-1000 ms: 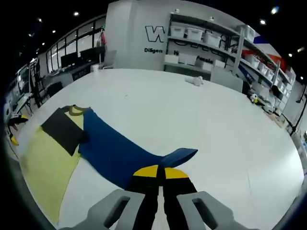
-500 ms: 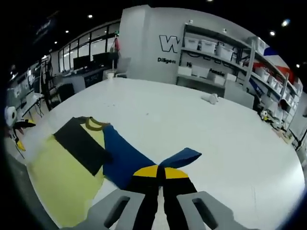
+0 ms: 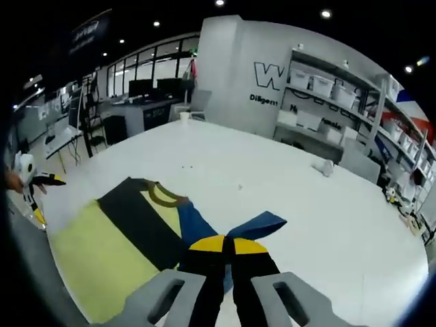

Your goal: Fold the garment on the visible template until the final outline fits inside the template.

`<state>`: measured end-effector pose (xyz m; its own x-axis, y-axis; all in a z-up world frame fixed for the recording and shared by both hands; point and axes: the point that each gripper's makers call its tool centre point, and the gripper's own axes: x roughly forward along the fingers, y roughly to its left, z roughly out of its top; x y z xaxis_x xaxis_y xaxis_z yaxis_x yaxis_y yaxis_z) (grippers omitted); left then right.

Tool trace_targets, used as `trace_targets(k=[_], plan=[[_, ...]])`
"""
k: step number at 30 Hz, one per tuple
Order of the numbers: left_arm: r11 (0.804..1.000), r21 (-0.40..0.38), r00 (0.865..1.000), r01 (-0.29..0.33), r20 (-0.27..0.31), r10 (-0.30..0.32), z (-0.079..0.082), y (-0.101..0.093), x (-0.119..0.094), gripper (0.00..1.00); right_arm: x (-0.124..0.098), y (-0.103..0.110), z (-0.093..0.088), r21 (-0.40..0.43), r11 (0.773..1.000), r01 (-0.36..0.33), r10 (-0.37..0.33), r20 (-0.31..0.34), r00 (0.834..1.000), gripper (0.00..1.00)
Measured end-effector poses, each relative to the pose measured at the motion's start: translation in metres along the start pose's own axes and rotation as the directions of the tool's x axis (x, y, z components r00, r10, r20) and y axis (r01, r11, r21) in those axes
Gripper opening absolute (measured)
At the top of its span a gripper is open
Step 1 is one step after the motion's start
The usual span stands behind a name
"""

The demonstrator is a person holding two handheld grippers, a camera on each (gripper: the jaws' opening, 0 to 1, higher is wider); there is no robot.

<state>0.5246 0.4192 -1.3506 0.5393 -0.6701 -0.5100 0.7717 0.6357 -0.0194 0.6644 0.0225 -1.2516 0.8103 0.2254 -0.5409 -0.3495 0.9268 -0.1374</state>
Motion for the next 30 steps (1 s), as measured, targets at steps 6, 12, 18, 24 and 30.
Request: trace_targets(k=[6, 12, 18, 24, 30], plan=[[1.000, 0.025, 1.000, 0.000, 0.000, 0.000, -0.008, -0.006, -0.006, 0.91, 0.001, 0.018, 0.036, -0.053, 0.998, -0.026, 0.028, 0.034, 0.999, 0.00], [1.000, 0.009, 1.000, -0.011, 0.021, 0.011, -0.011, -0.003, -0.011, 0.91, 0.002, 0.042, 0.076, -0.075, 0.995, -0.062, 0.068, 0.090, 0.994, 0.00], [0.999, -0.014, 0.998, -0.035, 0.043, 0.035, -0.008, 0.006, -0.018, 0.91, 0.006, 0.078, 0.107, -0.114, 0.987, -0.110, 0.125, 0.133, 0.983, 0.00], [0.999, -0.017, 0.998, -0.046, 0.050, 0.047, -0.008, 0.012, -0.021, 0.91, 0.017, 0.106, 0.115, -0.127, 0.982, -0.142, 0.159, 0.140, 0.977, 0.00], [0.998, -0.017, 0.997, -0.053, 0.056, 0.054, -0.008, 0.016, -0.024, 0.91, 0.032, 0.138, 0.114, -0.133, 0.974, -0.184, 0.200, 0.121, 0.972, 0.00]])
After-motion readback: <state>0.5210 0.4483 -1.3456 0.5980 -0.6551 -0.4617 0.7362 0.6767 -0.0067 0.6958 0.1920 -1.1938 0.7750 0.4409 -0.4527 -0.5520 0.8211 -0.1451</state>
